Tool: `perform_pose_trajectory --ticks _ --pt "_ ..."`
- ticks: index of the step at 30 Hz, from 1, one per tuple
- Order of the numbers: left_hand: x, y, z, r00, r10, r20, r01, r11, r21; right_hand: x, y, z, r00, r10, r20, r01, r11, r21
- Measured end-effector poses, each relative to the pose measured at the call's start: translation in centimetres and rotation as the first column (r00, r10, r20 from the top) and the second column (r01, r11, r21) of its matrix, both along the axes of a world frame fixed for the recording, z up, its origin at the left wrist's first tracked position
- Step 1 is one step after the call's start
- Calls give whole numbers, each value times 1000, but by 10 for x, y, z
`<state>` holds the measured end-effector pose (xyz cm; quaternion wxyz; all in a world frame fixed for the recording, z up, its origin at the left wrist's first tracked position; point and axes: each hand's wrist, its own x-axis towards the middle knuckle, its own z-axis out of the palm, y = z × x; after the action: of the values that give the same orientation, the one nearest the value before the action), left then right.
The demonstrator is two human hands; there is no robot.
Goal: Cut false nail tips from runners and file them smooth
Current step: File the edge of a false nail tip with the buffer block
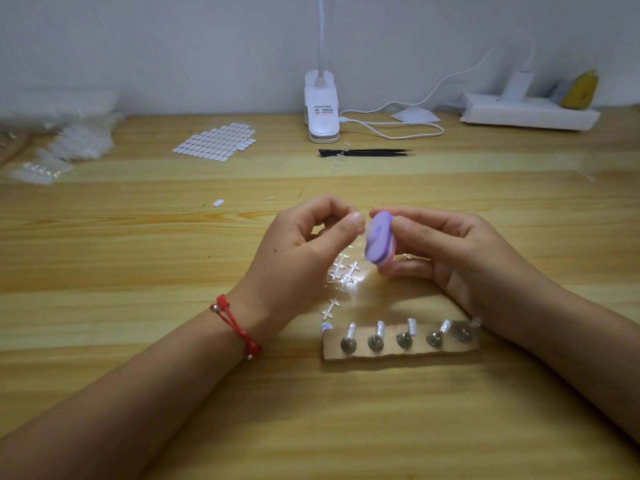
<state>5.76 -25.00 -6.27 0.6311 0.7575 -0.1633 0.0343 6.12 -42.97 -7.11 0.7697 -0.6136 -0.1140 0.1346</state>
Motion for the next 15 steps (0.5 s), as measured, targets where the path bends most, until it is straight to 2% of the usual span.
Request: perform_pose_trajectory --ticks 2,5,9,11,15 --pt "-1 -1 0 999 -31 -12 31 999 19 1 -1 0 1000 -21 -11 21 1000 13" --pt "1 0 -1 1000 12 -11 -12 1000 -8 -2 1 1 997 71 24 -69 996 -63" --pt "-1 0 0 999 -37 -25 36 999 -14 0 -1 0 1000 -8 -22 8 1000 -3" --pt "-3 -1 0 998 -62 -20 62 998 15 0 -1 0 1000 16 1 -16 999 -35" --pt "-2 1 1 1000 16 2 -15 1000 -24 -2 0 2 996 92 15 -90 989 -115"
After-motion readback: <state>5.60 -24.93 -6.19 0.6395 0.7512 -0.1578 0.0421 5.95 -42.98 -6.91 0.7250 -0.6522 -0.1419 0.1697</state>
